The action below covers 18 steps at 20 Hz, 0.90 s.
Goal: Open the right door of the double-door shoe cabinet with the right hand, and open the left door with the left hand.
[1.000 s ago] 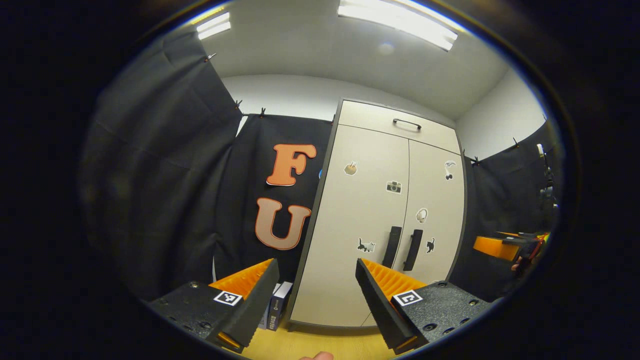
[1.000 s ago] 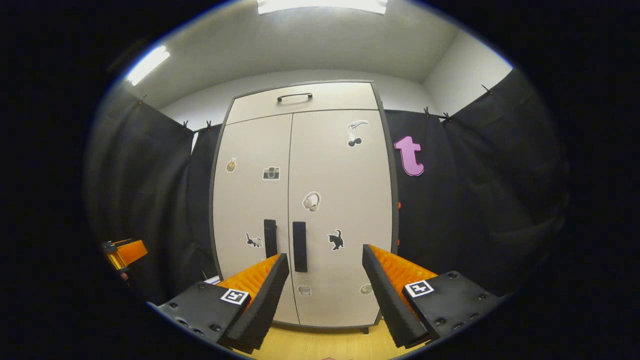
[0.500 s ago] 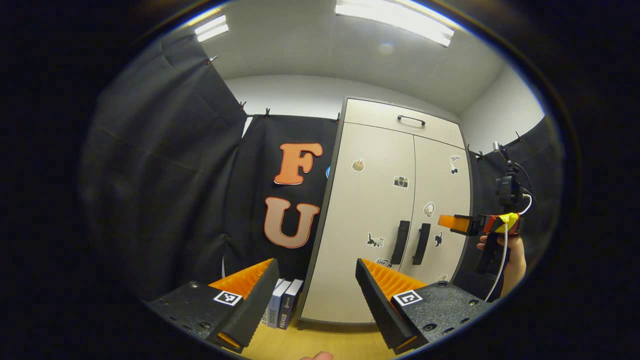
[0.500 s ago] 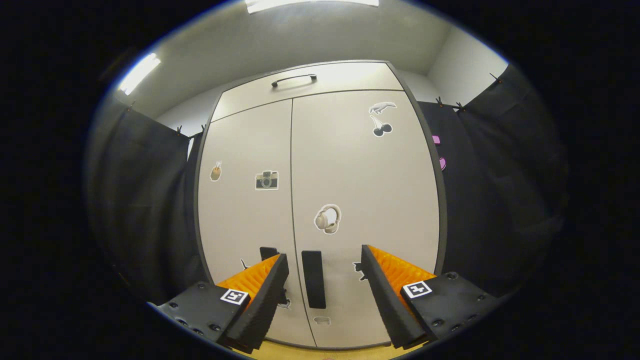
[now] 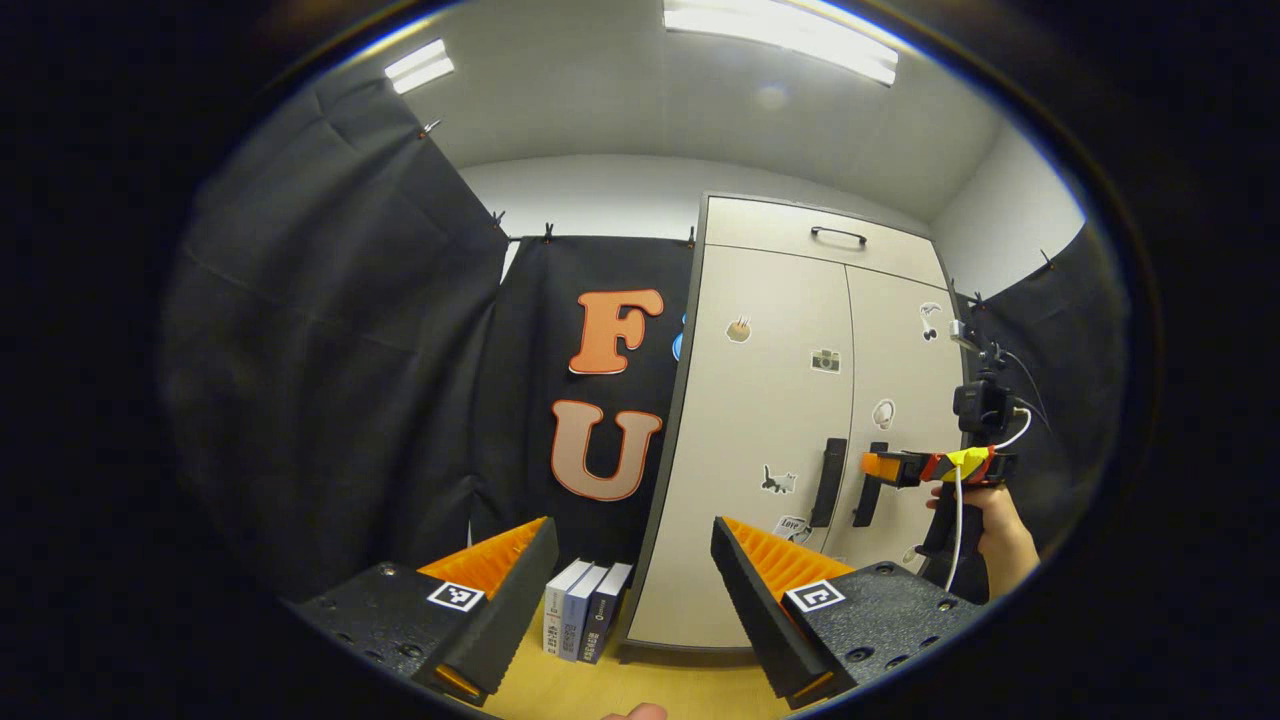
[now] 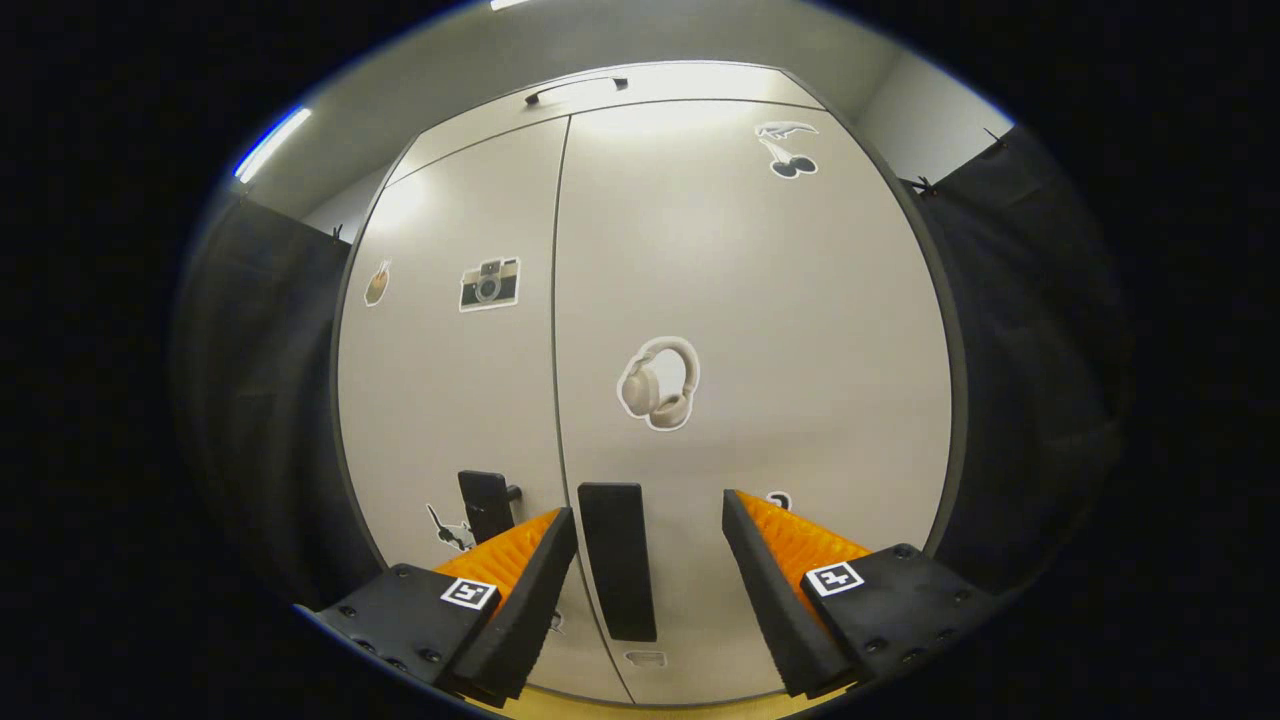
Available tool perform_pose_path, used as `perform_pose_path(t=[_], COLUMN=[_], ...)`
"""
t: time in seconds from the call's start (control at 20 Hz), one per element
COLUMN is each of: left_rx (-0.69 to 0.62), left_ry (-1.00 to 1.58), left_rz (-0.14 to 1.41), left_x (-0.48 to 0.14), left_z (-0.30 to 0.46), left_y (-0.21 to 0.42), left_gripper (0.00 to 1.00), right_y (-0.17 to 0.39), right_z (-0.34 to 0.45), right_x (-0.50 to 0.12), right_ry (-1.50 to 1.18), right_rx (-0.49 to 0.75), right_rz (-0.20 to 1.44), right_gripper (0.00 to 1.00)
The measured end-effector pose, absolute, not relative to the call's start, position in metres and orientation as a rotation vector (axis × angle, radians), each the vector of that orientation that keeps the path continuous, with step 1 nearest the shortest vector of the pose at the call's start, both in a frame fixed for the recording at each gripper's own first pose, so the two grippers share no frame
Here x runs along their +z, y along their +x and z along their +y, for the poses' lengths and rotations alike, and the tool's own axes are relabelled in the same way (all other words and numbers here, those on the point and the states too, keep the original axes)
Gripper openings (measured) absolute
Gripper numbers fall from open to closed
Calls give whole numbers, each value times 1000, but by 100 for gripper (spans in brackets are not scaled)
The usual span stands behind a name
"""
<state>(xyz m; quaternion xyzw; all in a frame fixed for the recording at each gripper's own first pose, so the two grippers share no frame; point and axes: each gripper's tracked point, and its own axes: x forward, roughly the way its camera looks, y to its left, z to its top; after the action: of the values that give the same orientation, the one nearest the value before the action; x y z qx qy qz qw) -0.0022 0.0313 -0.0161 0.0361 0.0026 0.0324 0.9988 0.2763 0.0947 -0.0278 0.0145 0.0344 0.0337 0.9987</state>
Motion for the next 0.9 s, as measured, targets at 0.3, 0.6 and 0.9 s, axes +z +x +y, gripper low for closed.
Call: perform_pose_path(t=[0.3,0.6,0.9], left_rx=[79,79,95], left_ry=[62,62,41], left_rz=[0,2,10], left_x=[-17,-19,-20], left_z=[33,34,40], left_y=[0,-1,-4], left_gripper=[94,94,94], right_y=[286,282,286], right_z=[90,102,114], right_x=[-43,-47,-55], right_ry=[-17,-101,-4], right_rx=[31,41,83], right_rz=[82,54,109], right_gripper=[99,81,31])
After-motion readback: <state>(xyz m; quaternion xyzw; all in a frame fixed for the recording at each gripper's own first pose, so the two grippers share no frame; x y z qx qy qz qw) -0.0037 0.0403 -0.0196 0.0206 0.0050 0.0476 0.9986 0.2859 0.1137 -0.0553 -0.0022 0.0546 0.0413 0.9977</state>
